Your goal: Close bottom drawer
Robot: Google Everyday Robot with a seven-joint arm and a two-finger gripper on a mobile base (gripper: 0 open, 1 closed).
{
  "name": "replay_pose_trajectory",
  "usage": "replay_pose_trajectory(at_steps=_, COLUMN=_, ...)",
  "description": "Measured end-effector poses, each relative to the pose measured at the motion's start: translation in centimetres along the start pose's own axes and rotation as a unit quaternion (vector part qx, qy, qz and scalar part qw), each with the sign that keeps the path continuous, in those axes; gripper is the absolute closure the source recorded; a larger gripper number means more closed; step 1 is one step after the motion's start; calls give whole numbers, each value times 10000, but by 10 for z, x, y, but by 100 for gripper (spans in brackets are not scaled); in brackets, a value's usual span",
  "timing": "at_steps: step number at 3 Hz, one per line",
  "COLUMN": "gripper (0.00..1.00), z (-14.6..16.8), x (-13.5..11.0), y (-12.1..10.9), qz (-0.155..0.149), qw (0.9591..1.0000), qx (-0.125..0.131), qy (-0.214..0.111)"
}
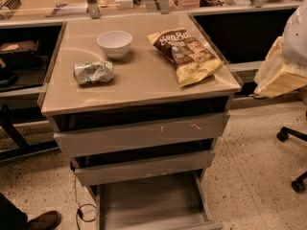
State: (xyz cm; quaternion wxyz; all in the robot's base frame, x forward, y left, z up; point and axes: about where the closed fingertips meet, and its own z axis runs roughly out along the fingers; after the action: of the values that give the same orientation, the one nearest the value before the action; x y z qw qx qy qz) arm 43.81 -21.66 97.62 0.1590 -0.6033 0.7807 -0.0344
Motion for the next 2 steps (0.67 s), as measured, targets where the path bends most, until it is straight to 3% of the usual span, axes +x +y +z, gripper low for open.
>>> replay_pose_trajectory(at_steps=1, gripper=89, z=0, x=0, y=0, qz=0, qw=10000, qx=0, qy=0)
replay_pose_trajectory(at_steps=2, gripper=100, z=0, x=0, y=0, qz=0, qw=10000, qx=0, qy=0)
